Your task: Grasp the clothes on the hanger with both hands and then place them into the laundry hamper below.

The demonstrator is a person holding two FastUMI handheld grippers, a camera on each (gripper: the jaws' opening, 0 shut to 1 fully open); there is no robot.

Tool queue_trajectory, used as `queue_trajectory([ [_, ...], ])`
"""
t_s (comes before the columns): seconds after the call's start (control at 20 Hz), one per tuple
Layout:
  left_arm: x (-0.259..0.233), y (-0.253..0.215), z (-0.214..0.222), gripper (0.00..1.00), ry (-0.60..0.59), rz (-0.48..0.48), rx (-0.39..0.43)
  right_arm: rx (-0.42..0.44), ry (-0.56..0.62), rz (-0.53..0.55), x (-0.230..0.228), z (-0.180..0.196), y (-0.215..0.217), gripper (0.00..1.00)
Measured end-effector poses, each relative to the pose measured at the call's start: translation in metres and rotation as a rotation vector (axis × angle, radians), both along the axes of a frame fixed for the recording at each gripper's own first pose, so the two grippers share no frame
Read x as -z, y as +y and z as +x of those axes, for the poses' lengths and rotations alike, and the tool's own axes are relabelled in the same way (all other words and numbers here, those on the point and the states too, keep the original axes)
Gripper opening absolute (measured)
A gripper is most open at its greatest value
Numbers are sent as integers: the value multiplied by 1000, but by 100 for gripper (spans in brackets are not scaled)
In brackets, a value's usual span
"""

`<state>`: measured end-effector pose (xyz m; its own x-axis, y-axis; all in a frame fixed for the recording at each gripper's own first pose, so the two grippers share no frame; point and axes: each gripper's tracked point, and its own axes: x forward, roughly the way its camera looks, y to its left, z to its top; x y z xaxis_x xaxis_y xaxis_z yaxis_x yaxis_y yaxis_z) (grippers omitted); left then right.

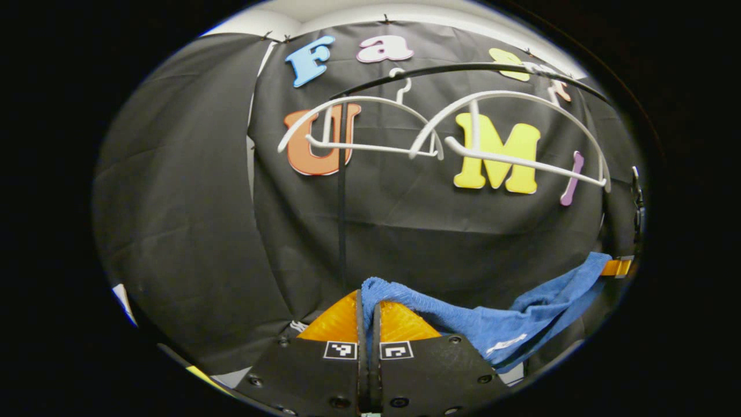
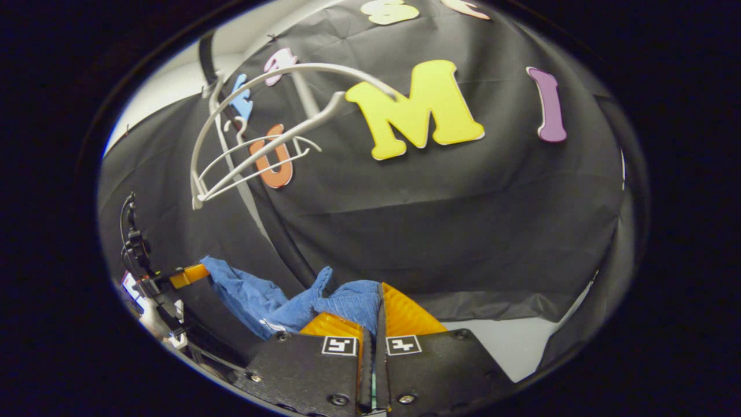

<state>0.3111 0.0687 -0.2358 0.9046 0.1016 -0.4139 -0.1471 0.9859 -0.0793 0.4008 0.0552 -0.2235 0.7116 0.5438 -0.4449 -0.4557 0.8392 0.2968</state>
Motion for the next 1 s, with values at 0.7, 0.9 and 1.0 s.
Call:
queue_trajectory([
  [0.7,-28,-85,-44,0,-33,-11,184,-159,-53,-22,-11,-100,109,6],
  [0.9,1,-97,-55,0,1,-23,213,-165,-14,-78,28,-113,118,6],
  [1.0,23,-99,-59,0,23,-34,219,-166,23,-96,54,-120,120,6],
])
